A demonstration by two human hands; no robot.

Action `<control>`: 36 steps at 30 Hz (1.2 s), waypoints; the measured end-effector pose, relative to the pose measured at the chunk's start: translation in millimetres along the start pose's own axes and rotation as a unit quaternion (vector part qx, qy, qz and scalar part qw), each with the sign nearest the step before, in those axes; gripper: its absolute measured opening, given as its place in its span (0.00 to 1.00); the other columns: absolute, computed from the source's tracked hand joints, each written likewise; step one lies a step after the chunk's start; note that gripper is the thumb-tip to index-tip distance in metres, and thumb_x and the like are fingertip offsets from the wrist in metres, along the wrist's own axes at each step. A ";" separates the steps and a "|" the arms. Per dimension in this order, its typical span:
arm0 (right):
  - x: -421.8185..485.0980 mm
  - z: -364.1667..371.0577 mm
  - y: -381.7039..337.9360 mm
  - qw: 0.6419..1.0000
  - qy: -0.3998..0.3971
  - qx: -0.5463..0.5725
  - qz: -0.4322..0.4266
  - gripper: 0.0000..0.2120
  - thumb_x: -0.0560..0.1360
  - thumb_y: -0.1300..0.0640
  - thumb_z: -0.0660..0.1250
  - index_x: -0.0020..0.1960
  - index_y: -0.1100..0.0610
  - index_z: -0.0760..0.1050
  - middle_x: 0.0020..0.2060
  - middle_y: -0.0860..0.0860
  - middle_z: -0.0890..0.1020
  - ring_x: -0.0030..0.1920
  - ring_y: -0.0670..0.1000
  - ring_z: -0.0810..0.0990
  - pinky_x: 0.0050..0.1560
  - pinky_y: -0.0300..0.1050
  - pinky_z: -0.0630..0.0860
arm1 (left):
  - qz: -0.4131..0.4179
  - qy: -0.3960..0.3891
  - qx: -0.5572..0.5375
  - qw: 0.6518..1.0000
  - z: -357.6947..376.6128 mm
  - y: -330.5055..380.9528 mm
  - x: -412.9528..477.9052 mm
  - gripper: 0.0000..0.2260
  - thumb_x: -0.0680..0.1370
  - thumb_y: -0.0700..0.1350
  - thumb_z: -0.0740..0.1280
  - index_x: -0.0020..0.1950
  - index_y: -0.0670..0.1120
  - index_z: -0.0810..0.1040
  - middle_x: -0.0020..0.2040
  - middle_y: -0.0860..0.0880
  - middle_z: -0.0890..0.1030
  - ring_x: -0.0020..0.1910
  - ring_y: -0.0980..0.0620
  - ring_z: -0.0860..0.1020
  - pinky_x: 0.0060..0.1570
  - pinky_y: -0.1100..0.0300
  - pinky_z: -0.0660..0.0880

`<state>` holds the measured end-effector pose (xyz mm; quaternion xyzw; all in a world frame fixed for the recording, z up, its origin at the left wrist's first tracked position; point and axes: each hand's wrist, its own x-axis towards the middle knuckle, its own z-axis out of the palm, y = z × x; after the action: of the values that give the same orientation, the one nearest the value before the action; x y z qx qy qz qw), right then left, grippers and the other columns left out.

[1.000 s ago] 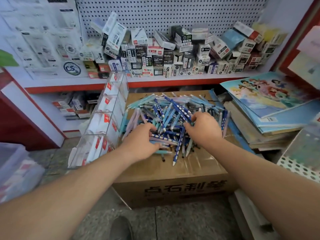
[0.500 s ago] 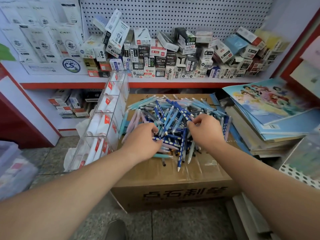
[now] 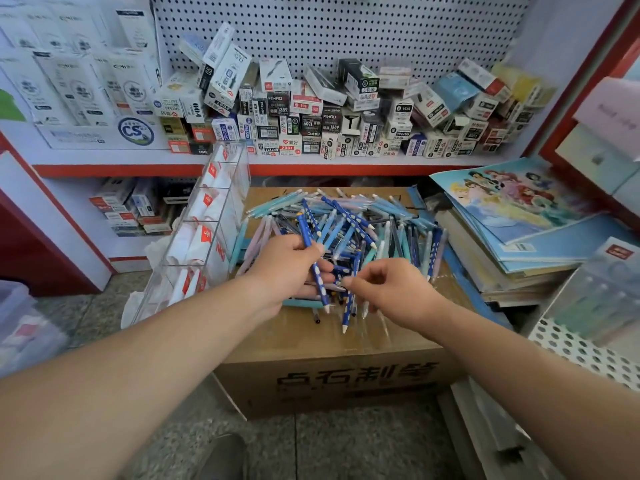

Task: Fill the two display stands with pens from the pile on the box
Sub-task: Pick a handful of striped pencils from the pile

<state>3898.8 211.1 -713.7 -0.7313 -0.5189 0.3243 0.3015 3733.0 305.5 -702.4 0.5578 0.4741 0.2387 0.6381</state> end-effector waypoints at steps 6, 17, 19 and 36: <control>4.1 10.7 18.8 0.989 0.014 -0.150 0.010 0.08 0.78 0.47 0.72 0.44 0.51 0.81 0.38 0.47 0.83 0.39 0.46 0.81 0.42 0.44 0.81 | -0.034 -0.019 0.090 0.995 -14.3 -15.8 -8.0 0.05 0.84 0.46 0.66 0.55 0.45 0.78 0.50 0.42 0.86 0.47 0.47 0.87 0.49 0.49 0.85; 20.7 28.2 8.7 0.962 0.073 -0.248 0.083 0.18 0.74 0.39 0.72 0.41 0.52 0.73 0.35 0.49 0.80 0.37 0.49 0.79 0.35 0.45 0.78 | -0.066 -0.059 0.134 0.987 -13.6 -28.3 2.1 0.11 0.79 0.35 0.71 0.59 0.45 0.78 0.54 0.42 0.84 0.49 0.50 0.86 0.48 0.53 0.85; 23.0 29.2 8.3 0.961 0.072 -0.253 0.081 0.14 0.76 0.43 0.71 0.42 0.53 0.73 0.36 0.49 0.80 0.38 0.51 0.79 0.36 0.45 0.78 | -0.071 -0.062 0.135 0.986 -13.5 -30.4 4.5 0.11 0.79 0.35 0.71 0.59 0.45 0.78 0.56 0.43 0.83 0.49 0.49 0.86 0.52 0.49 0.84; 28.2 29.4 8.9 0.957 0.070 -0.261 0.105 0.10 0.76 0.53 0.68 0.40 0.57 0.72 0.34 0.53 0.78 0.34 0.53 0.78 0.31 0.42 0.71 | -0.087 -0.086 0.064 0.990 -5.1 -26.9 11.0 0.10 0.79 0.32 0.69 0.59 0.41 0.78 0.56 0.39 0.83 0.46 0.46 0.87 0.43 0.54 0.85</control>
<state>3887.8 238.6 -743.1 -0.8556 -0.4835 0.1556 0.1000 3727.3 310.1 -731.0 0.5727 0.4786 0.1019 0.6578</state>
